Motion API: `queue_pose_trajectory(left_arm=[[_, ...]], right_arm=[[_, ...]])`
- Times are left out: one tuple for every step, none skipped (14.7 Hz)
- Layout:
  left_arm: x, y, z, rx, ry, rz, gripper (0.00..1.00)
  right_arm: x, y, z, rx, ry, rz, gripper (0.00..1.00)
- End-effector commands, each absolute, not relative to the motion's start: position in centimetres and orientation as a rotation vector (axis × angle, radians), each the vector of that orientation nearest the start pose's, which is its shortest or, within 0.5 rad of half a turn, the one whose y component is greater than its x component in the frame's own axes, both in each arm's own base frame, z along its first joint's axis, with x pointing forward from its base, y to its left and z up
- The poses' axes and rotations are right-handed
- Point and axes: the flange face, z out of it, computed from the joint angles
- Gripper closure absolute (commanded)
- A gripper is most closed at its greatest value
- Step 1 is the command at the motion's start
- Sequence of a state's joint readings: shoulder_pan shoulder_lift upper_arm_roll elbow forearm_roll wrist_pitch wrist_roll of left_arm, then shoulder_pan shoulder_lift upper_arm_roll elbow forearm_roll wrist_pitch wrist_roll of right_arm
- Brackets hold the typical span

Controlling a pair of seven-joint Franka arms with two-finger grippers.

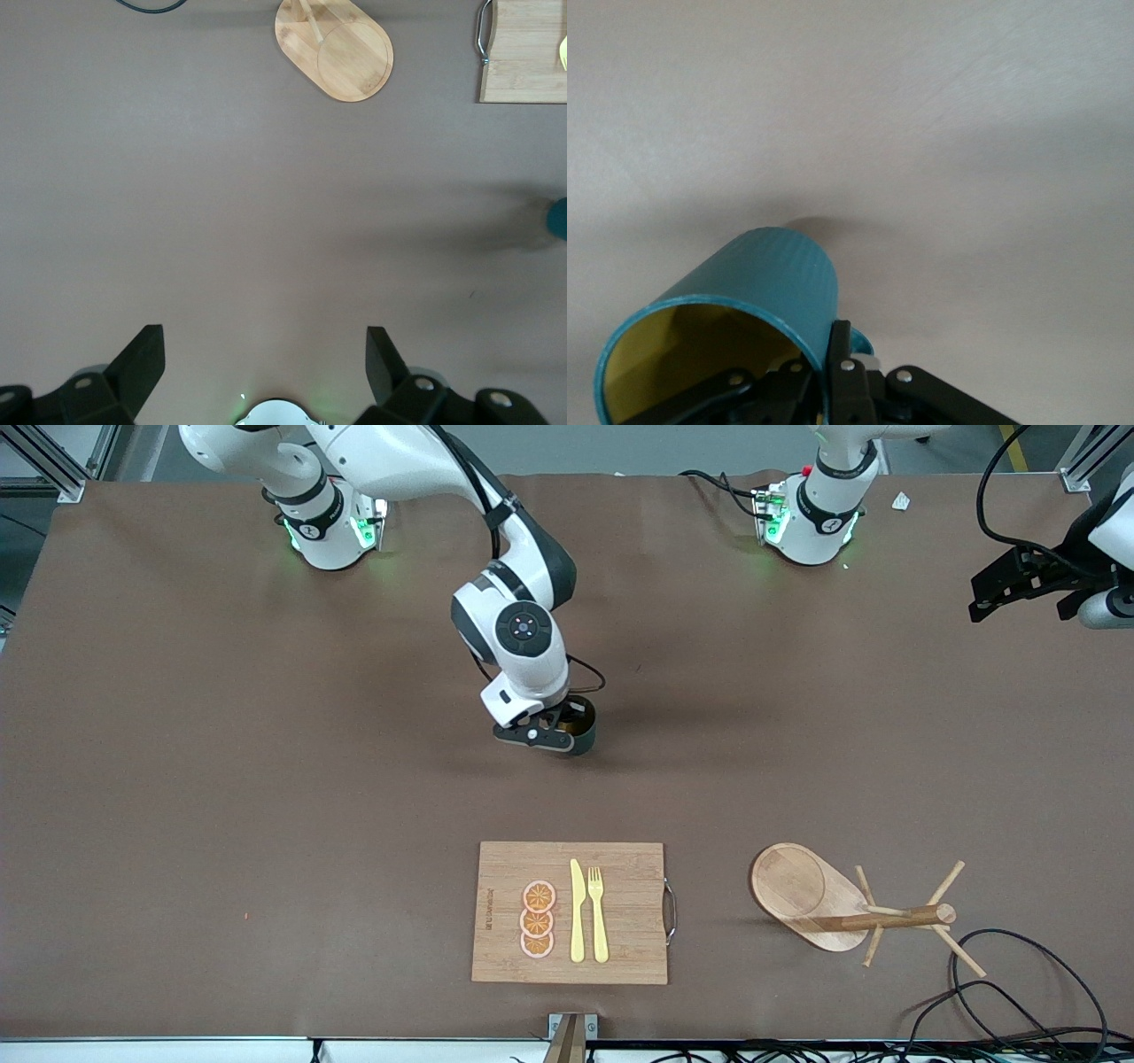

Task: Pass cup and hang on rack
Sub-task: 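Carry the teal mug with the right gripper toward the table middle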

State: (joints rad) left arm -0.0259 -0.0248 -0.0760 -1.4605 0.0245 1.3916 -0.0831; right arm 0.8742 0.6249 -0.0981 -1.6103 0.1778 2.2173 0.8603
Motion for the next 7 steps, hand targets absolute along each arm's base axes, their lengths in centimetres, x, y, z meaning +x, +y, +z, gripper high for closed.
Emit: queue_pose_trajectory(left_arm=[[52.15,-5.31,67.96,-3.123,0.025,0.058,0.00],[52.15,-5.29,67.96,-3.122,0.027,0.057,0.00],[52.15,-5.31,67.96,-3.123,0.035,0.058,0.00],[52.15,-5.31,67.96,-3.123,0.042,0.058,0.00],[52.10,-5.21,68.04,-3.122,0.044,0.055,0.00],[52.09,-5.29,68.11,-3.122,0.049,0.053,0.00],[52.09,-5.31,68.04,-3.123,0.042,0.055,0.00]], right_arm=[[47.42,51.15,25.39,-3.092,0.236,0.111,1.00],[47.01,51.49,25.17,-3.096,0.224,0.114,1.00],[46.68,51.76,24.96,-3.099,0.215,0.117,1.00],[46.51,51.90,24.85,-3.101,0.210,0.119,0.99],[46.51,51.90,24.85,-3.101,0.208,0.119,0.98],[46.50,51.88,24.84,-3.103,0.197,0.119,0.91],[46.59,51.82,24.94,-3.103,0.161,0.117,0.61]])
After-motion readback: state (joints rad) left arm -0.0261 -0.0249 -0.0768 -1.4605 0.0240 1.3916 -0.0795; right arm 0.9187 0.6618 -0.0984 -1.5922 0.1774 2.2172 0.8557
